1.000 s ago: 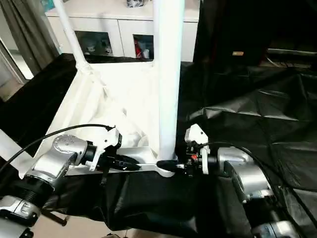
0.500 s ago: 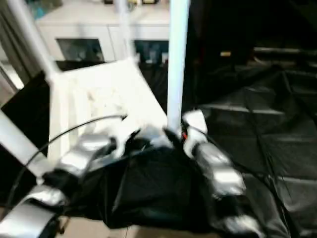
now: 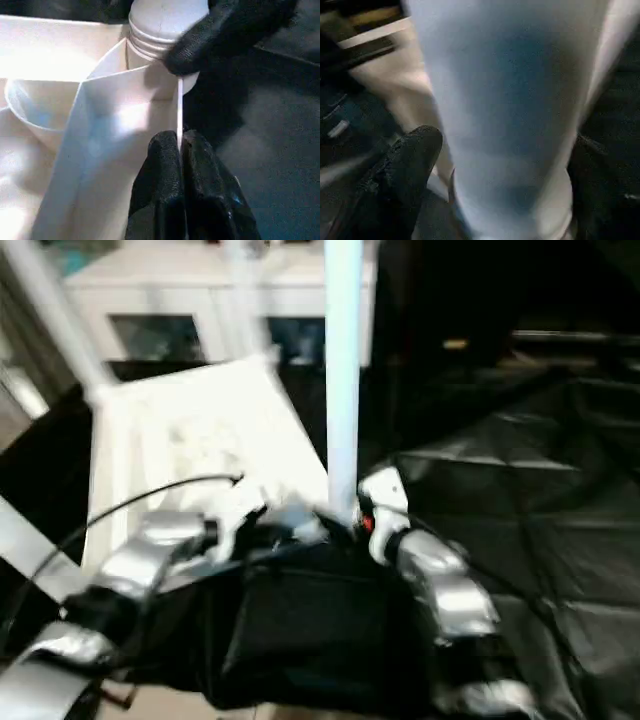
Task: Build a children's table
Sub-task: Rotate leg to tighten
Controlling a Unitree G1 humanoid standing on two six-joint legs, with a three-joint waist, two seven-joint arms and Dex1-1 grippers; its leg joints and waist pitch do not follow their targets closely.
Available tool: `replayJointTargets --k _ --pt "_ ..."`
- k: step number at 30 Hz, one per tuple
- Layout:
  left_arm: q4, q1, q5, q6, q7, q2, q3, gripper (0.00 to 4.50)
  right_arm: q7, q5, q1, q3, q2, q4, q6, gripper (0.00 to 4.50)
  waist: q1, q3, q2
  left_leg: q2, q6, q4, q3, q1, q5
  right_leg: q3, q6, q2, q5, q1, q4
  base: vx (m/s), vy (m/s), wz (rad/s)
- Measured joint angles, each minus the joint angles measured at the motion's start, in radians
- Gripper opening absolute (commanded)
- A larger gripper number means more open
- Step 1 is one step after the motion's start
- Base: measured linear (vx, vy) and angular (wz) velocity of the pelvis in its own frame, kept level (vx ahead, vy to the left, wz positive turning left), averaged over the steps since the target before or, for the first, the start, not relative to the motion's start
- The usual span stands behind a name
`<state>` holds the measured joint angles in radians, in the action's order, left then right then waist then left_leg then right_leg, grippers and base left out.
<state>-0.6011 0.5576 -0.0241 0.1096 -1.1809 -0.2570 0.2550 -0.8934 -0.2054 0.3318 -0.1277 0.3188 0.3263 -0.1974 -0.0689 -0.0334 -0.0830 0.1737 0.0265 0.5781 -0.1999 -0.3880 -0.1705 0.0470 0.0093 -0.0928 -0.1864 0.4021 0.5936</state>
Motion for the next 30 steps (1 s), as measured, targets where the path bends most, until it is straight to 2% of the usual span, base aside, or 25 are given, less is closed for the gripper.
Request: replayJointTargets --k 4,10,12,21,25,28,30 --pt "0.04 -0.016 -0.021 0.016 -0.101 -0.026 0.025 0.0 -0.155 -0.045 -0.032 -0.008 0.072 -0.071 -0.043 3.87 -0.018 -0.002 0.001 0.0 0.0 0.002 -0.001 -0.001 0.0 -0.002 0.0 0.0 0.0 0.001 0.001 0.0 0.0 0.0" --pt "0.077 -0.03 -0.031 0.043 -0.147 -0.05 0.029 0.0 -0.266 -0.073 -0.039 -0.011 0.148 -0.091 -0.055 3.87 -0.018 -0.005 0.005 0.0 0.0 0.006 -0.001 -0.001 0.0 -0.003 -0.001 0.0 0.001 0.0 0.002 0.0 0.0 0.0" --pt "0.086 -0.033 -0.042 0.052 -0.161 -0.06 0.029 0.0 -0.282 -0.08 -0.04 -0.015 0.16 -0.091 -0.059 3.55 -0.018 -0.006 0.008 0.0 0.0 0.006 -0.001 -0.001 0.0 -0.002 -0.001 0.0 0.001 0.0 0.002 0.0 0.0 0.0" --pt "0.115 -0.049 -0.048 0.069 -0.167 -0.067 0.028 0.0 -0.291 -0.088 -0.039 -0.022 0.136 -0.092 -0.076 2.78 -0.02 -0.006 0.008 0.0 0.0 0.006 -0.001 -0.002 0.0 -0.002 -0.001 0.0 0.001 0.001 0.002 0.0 0.0 0.0" --pt "0.118 -0.054 -0.048 0.07 -0.153 -0.065 0.028 0.0 -0.266 -0.094 -0.055 -0.014 0.122 -0.097 -0.076 2.69 -0.02 -0.006 0.007 0.0 0.0 0.006 -0.001 -0.002 0.0 -0.002 -0.001 0.0 0.001 0.001 0.002 0.0 0.0 0.0" --pt "0.114 -0.056 -0.036 0.064 -0.094 -0.048 0.026 0.0 -0.187 -0.081 -0.068 0.006 0.086 -0.096 -0.074 2.66 -0.015 -0.005 0.005 0.0 0.0 0.007 -0.001 -0.002 0.0 -0.003 -0.001 0.0 0.001 0.001 0.002 0.0 0.0 0.0" --pt "0.082 -0.042 -0.012 0.049 -0.019 -0.016 0.021 0.0 -0.083 -0.056 -0.066 0.031 0.045 -0.07 -0.063 2.65 -0.002 -0.005 0.005 0.0 0.0 0.007 -0.001 0.001 0.0 -0.003 -0.001 0.0 0.001 -0.002 0.002 0.0 0.0 0.0"
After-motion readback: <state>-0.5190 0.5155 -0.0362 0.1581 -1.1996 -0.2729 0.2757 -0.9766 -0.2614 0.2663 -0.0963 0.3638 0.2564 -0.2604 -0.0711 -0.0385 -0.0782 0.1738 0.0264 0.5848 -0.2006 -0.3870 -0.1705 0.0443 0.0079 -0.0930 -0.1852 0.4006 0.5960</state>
